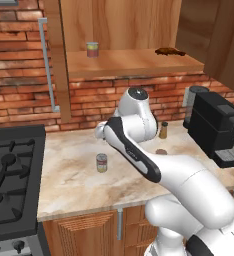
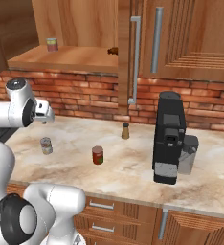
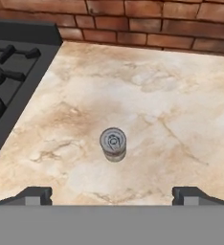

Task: Pick the cans from the counter and place them in their designated side in the cabinet.

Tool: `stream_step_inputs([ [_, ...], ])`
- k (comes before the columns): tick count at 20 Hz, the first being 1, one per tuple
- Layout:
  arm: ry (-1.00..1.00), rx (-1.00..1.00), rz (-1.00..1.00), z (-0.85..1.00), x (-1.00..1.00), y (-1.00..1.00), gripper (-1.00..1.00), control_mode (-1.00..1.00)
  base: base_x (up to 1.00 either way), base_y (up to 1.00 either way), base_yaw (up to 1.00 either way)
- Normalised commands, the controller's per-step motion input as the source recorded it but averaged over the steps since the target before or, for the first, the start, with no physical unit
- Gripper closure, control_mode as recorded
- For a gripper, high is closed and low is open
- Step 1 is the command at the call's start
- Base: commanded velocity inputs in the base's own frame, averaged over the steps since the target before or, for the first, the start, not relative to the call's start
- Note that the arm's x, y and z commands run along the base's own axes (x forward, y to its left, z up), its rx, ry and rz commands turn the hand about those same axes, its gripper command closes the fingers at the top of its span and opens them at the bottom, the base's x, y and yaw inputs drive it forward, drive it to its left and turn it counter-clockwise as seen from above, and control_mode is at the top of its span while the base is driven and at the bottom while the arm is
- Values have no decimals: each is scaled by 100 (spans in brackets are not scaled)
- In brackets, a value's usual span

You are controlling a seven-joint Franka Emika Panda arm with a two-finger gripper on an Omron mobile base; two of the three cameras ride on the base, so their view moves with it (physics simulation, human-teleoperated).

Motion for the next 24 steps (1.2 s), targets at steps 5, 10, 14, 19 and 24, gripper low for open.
stream_step_inputs([
  [5,8,-3,0,-30,10,7,-100,-100,0,0,0],
  [10,1,0,1,-27,18,13,-100,-100,0,0,0],
  [14,0,0,1,-27,17,10,-100,-100,0,0,0],
  [19,0,-2,1,-27,11,2,-100,-100,0,0,0],
  [24,0,-2,1,-28,10,1,-100,-100,0,0,0],
])
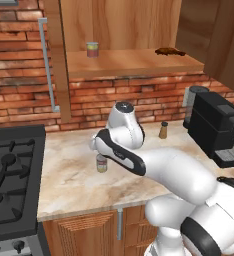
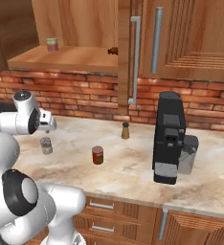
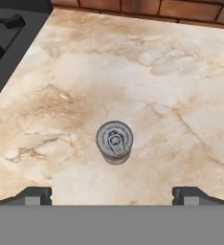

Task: Pick the cans from the counter and place them in their designated side in the cabinet.

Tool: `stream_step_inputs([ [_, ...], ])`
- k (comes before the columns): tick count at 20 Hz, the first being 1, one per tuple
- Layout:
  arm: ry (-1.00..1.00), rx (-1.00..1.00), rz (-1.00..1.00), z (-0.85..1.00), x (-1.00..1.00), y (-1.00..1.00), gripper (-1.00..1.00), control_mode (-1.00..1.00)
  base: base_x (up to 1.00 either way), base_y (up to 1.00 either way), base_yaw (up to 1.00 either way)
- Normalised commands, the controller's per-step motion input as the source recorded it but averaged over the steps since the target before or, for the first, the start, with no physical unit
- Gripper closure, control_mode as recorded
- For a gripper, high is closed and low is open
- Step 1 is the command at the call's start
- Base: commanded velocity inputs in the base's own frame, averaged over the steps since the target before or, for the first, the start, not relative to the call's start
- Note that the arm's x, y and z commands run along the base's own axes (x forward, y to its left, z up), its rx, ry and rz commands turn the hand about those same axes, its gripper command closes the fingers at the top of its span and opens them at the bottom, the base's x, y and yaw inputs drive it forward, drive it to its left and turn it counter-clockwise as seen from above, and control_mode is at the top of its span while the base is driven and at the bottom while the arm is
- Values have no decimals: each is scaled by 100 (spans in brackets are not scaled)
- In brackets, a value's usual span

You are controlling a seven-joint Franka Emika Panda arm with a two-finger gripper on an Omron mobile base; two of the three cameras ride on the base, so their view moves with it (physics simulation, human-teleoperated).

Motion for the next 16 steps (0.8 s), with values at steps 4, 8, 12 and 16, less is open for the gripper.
stream_step_inputs([
  [4,0,-1,2,-29,15,4,-100,-100,0,0,0],
  [8,1,-1,2,-29,18,6,-100,-100,0,0,0],
  [12,1,-1,2,-28,17,4,-100,-100,0,0,0],
  [16,2,-2,2,-30,18,3,-100,-100,0,0,0],
])
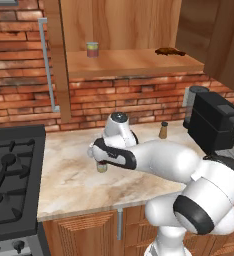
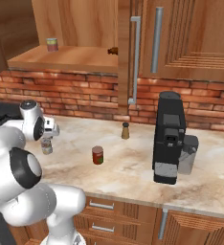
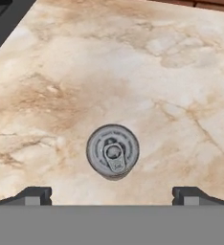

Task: Pick the cans from the counter and place them in their designated side in the cabinet.

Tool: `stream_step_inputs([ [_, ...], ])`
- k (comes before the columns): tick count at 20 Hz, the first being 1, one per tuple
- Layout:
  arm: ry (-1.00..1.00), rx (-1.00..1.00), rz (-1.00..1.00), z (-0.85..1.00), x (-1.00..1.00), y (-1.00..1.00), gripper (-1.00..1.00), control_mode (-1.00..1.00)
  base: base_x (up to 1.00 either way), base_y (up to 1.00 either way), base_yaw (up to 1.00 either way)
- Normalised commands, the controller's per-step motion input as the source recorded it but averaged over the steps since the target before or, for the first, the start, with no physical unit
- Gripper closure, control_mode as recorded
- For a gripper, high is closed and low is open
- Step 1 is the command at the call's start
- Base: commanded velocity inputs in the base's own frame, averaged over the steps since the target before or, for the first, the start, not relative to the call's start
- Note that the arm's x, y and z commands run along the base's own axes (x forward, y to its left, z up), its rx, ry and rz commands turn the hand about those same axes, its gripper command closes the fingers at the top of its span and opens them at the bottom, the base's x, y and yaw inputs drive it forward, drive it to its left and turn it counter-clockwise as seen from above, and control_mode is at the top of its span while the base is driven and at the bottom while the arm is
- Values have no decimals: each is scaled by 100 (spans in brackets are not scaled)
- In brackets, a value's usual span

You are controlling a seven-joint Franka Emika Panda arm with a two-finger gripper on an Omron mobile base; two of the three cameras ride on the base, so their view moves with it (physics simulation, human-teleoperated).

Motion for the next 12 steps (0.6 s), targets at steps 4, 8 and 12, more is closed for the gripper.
stream_step_inputs([
  [4,2,-2,2,-31,19,7,-100,-100,0,0,0],
  [8,2,-2,2,-26,22,7,-100,-100,0,0,0],
  [12,1,-2,2,-22,23,4,-100,-100,0,0,0],
])
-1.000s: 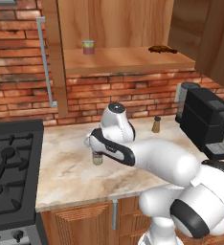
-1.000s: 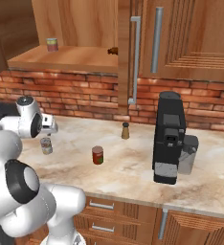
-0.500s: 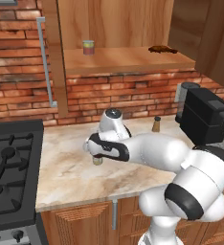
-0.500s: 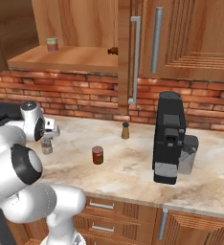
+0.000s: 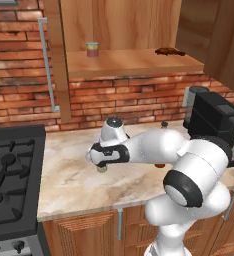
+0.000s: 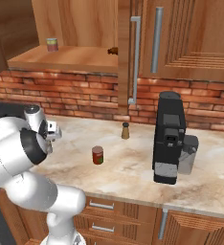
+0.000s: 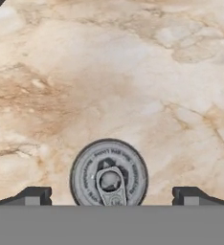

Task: Pick the cans from the counter and place them in their designated side in the cabinet.

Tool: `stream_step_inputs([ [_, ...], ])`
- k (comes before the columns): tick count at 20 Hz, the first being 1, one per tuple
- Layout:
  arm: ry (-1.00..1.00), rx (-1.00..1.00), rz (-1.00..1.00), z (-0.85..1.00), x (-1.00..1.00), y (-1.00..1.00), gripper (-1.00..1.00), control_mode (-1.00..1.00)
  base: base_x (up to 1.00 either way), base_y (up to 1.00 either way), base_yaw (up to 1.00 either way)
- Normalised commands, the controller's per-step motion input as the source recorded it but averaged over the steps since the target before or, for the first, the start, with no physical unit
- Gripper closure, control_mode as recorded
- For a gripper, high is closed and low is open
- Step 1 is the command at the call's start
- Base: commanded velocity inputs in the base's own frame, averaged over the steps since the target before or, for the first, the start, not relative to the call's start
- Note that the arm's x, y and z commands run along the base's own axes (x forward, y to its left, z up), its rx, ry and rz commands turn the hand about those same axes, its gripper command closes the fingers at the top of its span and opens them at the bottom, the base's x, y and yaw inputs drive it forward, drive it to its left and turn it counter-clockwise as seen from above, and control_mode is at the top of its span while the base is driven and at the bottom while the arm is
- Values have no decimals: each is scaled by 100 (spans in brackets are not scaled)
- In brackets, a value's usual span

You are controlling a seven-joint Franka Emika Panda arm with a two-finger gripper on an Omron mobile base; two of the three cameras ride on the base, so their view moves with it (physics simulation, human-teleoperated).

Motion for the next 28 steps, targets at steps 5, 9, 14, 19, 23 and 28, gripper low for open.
stream_step_inputs([
  [5,1,-2,2,-25,23,8,-100,-100,0,0,0],
  [9,2,-3,2,-29,20,14,-100,-100,0,0,0],
  [14,1,-4,2,-28,18,16,100,-100,0,0,0],
  [19,-1,-2,1,-3,0,-2,100,-100,0,0,0],
  [23,-8,-4,0,13,-13,-12,100,-100,0,0,0],
  [28,-17,-1,0,52,-22,-13,100,-100,0,0,0],
])
